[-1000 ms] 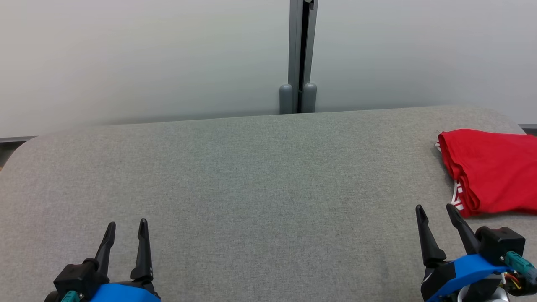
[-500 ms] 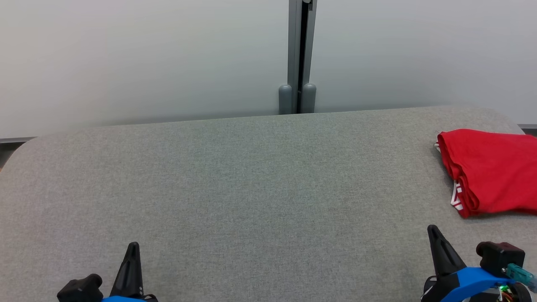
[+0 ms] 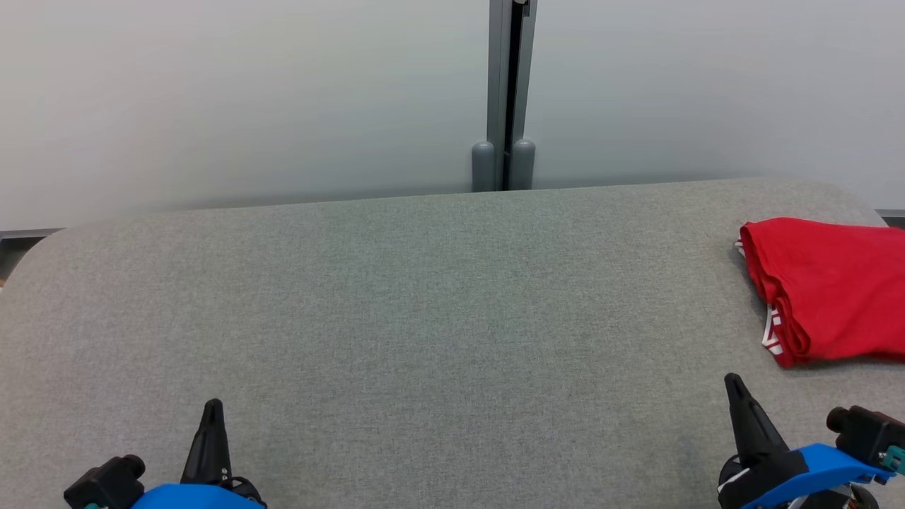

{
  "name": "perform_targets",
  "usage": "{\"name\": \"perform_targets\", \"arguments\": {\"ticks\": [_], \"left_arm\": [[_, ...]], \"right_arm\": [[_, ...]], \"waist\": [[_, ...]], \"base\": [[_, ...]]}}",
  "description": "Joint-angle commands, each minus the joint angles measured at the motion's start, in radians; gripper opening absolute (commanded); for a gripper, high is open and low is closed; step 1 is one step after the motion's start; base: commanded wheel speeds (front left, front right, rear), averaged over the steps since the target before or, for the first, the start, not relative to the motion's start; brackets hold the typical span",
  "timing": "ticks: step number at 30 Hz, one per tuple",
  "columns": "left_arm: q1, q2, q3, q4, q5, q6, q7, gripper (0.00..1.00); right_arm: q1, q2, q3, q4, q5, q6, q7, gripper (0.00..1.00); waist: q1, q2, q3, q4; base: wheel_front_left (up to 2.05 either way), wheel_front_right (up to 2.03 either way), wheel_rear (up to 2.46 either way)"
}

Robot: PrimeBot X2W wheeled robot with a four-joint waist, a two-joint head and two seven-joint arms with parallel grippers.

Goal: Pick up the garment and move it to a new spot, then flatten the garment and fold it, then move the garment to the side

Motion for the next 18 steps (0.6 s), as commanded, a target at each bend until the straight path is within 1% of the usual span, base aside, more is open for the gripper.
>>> {"name": "perform_targets", "arguments": {"ticks": [1, 18], "left_arm": [[-0.033, 0.003, 0.01, -0.019, -0.026, -0.006, 0.005, 0.0], [-0.06, -0.015, 0.046, -0.036, -0.244, -0.012, 0.069, 0.0]], "right_arm": [[-0.028, -0.003, -0.004, -0.014, 0.032, 0.0, 0.005, 0.0], [-0.048, -0.004, -0.01, -0.008, 0.285, 0.0, 0.031, 0.0]], "waist": [[0.0, -0.0001, 0.0, 0.0], [0.0, -0.0001, 0.003, 0.005]], "base": [[0.0, 0.0, 0.0], [0.0, 0.0, 0.0]]}}
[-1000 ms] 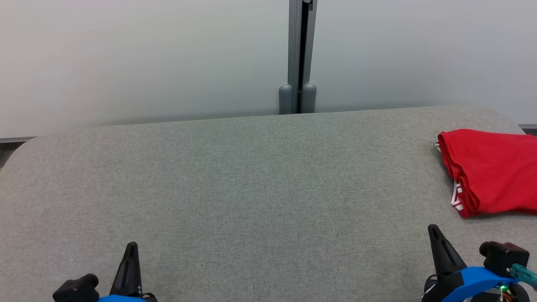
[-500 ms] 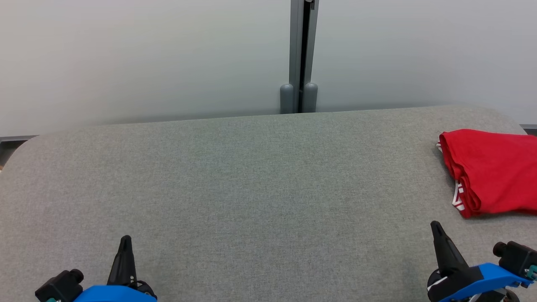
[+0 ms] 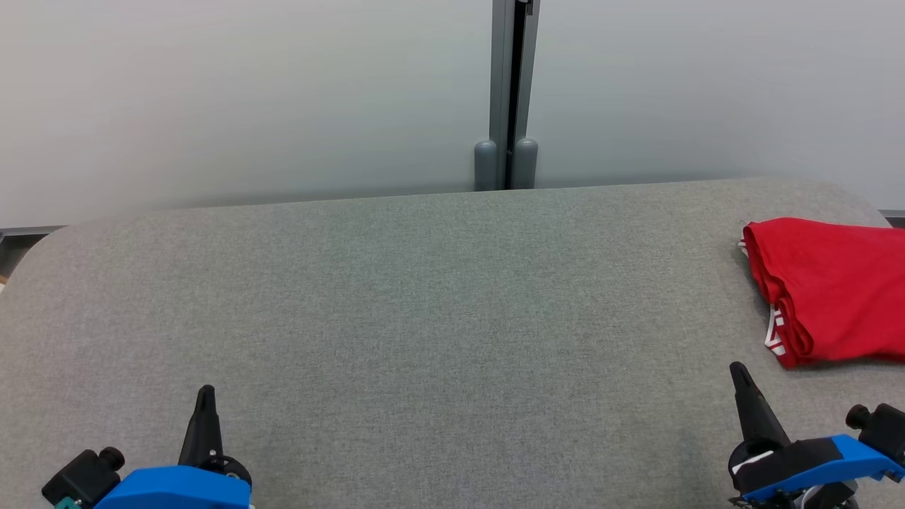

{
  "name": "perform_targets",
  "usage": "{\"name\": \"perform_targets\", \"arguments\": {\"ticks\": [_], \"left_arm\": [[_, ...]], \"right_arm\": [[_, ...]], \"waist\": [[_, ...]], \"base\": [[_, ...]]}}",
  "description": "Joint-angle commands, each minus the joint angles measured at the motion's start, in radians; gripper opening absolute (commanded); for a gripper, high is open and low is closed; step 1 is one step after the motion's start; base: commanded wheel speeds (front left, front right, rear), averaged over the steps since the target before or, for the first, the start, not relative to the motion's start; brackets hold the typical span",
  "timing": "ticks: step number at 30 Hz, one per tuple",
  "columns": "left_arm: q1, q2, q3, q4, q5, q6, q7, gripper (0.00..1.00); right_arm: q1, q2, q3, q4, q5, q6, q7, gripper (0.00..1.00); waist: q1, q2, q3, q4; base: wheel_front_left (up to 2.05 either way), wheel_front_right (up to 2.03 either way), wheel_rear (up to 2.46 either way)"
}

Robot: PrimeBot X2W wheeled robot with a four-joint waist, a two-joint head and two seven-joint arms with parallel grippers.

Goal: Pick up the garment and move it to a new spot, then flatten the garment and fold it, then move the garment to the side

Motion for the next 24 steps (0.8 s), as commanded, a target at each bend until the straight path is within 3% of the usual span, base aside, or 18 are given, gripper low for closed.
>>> {"name": "perform_targets", "arguments": {"ticks": [1, 24], "left_arm": [[-0.031, 0.002, 0.011, -0.017, -0.023, -0.006, 0.006, 0.0], [-0.06, -0.018, 0.05, -0.035, -0.26, -0.013, 0.077, 0.0]], "right_arm": [[-0.027, -0.003, -0.003, -0.01, 0.028, 0.0, 0.003, 0.0], [-0.049, -0.004, -0.01, -0.003, 0.305, 0.0, 0.031, 0.0]], "waist": [[0.0, -0.0001, 0.0, 0.0], [0.0, -0.0001, 0.003, 0.007]], "base": [[0.0, 0.0, 0.0], [0.0, 0.0, 0.0]]}}
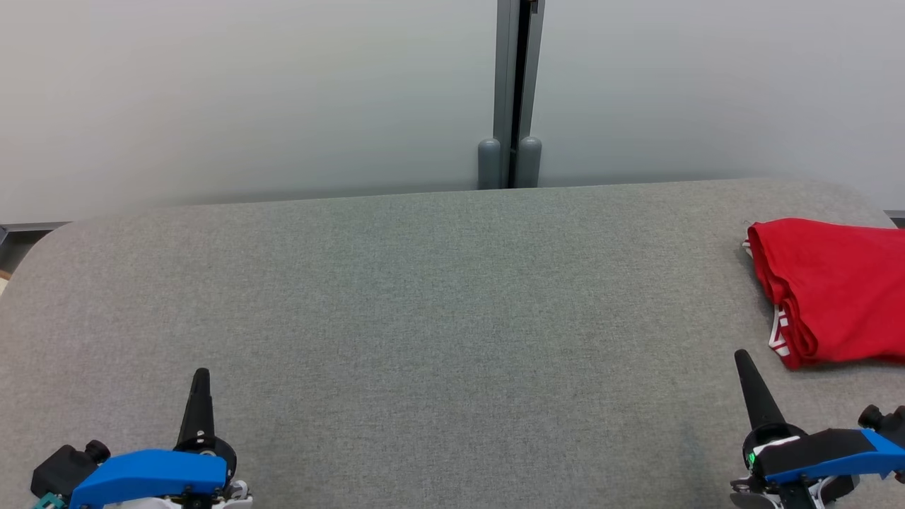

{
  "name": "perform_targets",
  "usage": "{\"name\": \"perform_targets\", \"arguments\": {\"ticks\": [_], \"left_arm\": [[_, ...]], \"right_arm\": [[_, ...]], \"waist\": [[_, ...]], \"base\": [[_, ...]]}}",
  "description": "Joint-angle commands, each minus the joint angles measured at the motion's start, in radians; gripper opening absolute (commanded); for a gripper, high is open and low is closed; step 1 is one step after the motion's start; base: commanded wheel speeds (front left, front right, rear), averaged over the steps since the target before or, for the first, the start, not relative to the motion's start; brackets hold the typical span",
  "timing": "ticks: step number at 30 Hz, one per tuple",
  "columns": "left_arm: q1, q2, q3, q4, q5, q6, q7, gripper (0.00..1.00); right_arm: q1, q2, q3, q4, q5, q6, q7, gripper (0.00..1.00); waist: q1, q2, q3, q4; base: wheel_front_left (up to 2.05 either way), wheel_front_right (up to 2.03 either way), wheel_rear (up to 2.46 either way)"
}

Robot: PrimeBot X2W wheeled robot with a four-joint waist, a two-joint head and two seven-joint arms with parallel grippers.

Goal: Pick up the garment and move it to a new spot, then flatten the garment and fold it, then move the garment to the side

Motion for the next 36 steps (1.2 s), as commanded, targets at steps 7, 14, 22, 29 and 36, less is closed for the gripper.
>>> {"name": "perform_targets", "arguments": {"ticks": [7, 14, 22, 29, 36], "left_arm": [[-0.033, -0.004, 0.018, -0.017, -0.075, -0.007, 0.022, 0.0], [-0.039, -0.009, 0.028, -0.022, -0.134, -0.01, 0.039, 0.0], [-0.047, -0.014, 0.038, -0.027, -0.197, -0.011, 0.058, 0.0], [-0.052, -0.018, 0.046, -0.031, -0.249, -0.013, 0.073, 0.0], [-0.057, -0.022, 0.055, -0.034, -0.298, -0.013, 0.088, 0.0]], "right_arm": [[-0.03, -0.004, -0.004, -0.005, 0.089, 0.0, 0.009, 0.0], [-0.034, -0.004, -0.006, -0.003, 0.158, 0.0, 0.018, 0.0], [-0.039, -0.005, -0.008, -0.001, 0.232, 0.0, 0.025, 0.0], [-0.044, -0.005, -0.01, 0.001, 0.292, 0.0, 0.03, 0.0], [-0.048, -0.005, -0.011, 0.003, 0.349, 0.0, 0.036, 0.0]], "waist": [[0.0, 0.0, 0.001, 0.002], [0.0, 0.0, 0.002, 0.004], [0.0, 0.0, 0.003, 0.007], [0.0, 0.0, 0.004, 0.009], [0.0, 0.0, 0.005, 0.011]], "base": [[0.0, 0.0, 0.0], [0.0, 0.0, 0.0], [0.0, 0.0, 0.0], [0.0, 0.0, 0.0], [0.0, 0.0, 0.0]]}}
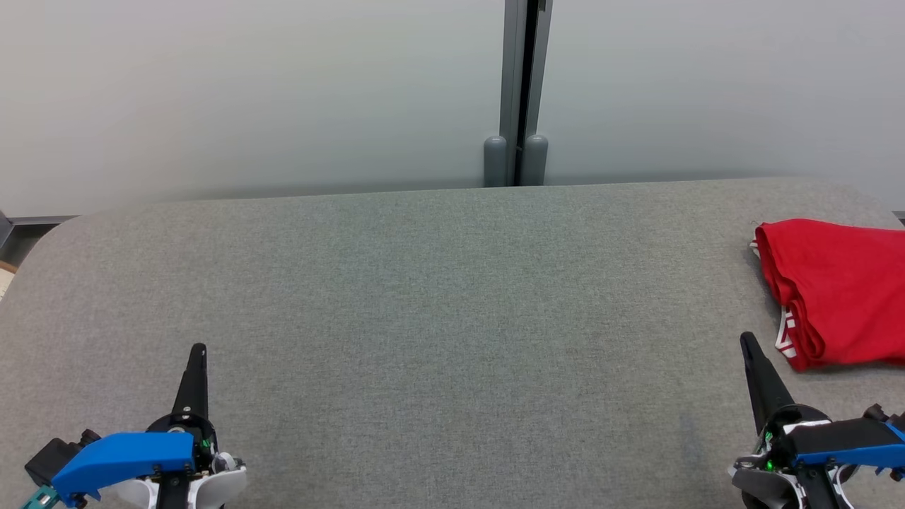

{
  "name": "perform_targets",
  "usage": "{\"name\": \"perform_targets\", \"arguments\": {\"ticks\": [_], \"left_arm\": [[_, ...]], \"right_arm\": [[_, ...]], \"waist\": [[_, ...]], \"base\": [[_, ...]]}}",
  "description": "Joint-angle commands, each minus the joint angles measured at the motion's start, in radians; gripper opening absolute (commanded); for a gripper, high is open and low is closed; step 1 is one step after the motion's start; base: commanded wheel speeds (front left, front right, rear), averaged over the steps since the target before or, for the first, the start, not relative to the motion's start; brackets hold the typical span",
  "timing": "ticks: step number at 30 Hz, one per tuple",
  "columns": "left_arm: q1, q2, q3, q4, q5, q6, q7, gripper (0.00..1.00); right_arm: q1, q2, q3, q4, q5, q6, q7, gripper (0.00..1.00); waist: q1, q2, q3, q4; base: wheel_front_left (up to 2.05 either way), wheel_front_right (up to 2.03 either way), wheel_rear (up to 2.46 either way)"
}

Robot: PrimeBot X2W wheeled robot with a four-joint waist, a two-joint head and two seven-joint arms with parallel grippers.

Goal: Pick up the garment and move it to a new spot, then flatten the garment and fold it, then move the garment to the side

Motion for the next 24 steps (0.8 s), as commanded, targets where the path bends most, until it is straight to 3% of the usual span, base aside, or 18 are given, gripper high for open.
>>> {"name": "perform_targets", "arguments": {"ticks": [1, 24], "left_arm": [[-0.017, 0.0, 0.006, -0.008, -0.013, -0.005, 0.006, 0.0], [-0.033, -0.012, 0.029, -0.018, -0.156, -0.011, 0.048, 0.0]], "right_arm": [[-0.013, -0.005, -0.003, -0.002, 0.017, 0.001, 0.001, 0.0], [-0.026, -0.005, -0.007, 0.004, 0.183, 0.001, 0.019, 0.0]], "waist": [[0.0, 0.0, 0.0, 0.0], [0.0, 0.0, 0.003, 0.007]], "base": [[0.0, 0.0, 0.0], [0.0, 0.0, 0.0]]}}
